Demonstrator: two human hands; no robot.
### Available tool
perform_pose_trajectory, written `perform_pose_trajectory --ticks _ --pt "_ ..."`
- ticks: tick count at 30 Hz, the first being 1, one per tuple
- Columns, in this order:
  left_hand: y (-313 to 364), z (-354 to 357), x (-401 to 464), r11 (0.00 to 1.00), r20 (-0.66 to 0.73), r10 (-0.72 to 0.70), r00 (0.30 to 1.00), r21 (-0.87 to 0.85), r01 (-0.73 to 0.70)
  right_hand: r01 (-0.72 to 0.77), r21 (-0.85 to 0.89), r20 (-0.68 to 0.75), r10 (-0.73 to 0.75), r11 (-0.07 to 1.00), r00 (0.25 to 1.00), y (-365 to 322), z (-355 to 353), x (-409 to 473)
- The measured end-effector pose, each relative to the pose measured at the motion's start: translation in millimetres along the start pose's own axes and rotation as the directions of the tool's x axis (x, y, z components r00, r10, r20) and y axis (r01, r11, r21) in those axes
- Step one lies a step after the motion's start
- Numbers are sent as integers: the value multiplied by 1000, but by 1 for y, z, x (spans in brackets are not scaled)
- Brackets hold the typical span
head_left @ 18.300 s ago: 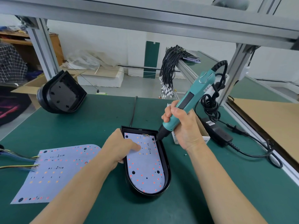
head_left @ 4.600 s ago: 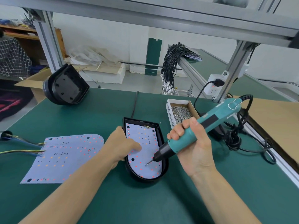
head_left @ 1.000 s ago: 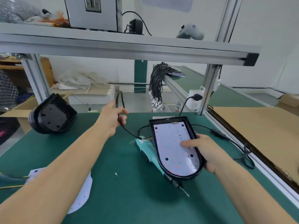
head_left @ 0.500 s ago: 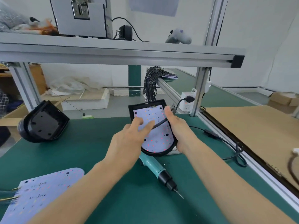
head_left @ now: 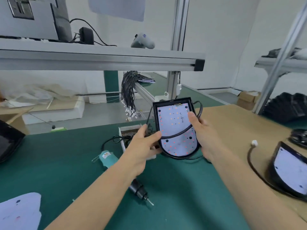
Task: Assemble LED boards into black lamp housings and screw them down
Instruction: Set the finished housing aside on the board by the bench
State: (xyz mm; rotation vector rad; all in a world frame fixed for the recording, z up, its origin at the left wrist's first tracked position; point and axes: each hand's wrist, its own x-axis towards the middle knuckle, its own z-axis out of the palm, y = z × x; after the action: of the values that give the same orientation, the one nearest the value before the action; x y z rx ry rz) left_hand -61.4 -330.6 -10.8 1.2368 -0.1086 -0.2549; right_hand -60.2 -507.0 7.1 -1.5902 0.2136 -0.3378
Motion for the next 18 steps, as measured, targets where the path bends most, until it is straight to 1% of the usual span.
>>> perform_pose_trajectory --ticks 2,5,8,10,12,14,16,18 --pt "-10 24 9 1000 -13 -24 1000 -1 24 18 -20 -35 -18 1000 999 -1 -24 -3" --pt "-29 57 20 998 6 -6 1000 70 5 45 -81 -76 -51 996 996 -1 -62 -9" --pt "-44 93 30 995 58 5 998 102 -11 54 -154 -189 -83 987 978 1 -97 -14" --pt "-52 118 35 994 92 16 996 107 -26 84 -161 -259 -124 983 958 6 -118 -14" --pt "-61 144 40 992 150 8 989 119 -26 82 -180 -333 -139 980 933 12 -141 -12" --pt "-71 168 48 988 204 0 979 150 -31 64 -238 -418 -162 969 894 19 -162 -8" --pt "-80 191 53 961 246 27 969 261 -93 48 -258 -503 -177 965 846 27 -180 -4" --pt "-89 211 51 908 315 40 948 385 -166 -10 -258 -583 -148 966 799 36 -194 4"
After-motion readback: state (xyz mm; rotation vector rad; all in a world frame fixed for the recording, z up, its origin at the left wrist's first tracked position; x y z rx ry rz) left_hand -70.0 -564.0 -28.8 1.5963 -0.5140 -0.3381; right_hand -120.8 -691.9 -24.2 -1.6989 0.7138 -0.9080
